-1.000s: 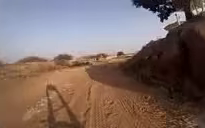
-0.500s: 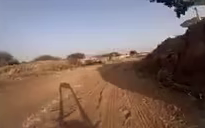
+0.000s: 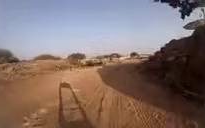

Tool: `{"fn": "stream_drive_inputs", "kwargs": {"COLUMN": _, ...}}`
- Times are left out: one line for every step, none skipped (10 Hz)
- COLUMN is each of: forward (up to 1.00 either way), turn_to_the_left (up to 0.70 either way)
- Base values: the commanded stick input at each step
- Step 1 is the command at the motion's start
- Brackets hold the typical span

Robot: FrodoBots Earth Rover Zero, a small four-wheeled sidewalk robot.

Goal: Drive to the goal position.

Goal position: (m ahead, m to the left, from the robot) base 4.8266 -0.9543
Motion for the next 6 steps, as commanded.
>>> {"fn": "stream_drive_inputs", "kwargs": {"forward": 0.7, "turn_to_the_left": 0.0}}
{"fn": "stream_drive_inputs", "kwargs": {"forward": 0.7, "turn_to_the_left": 0.0}}
{"fn": "stream_drive_inputs", "kwargs": {"forward": 0.7, "turn_to_the_left": 0.0}}
{"fn": "stream_drive_inputs", "kwargs": {"forward": 0.7, "turn_to_the_left": 0.0}}
{"fn": "stream_drive_inputs", "kwargs": {"forward": 0.7, "turn_to_the_left": 0.0}}
{"fn": "stream_drive_inputs", "kwargs": {"forward": 0.7, "turn_to_the_left": 0.0}}
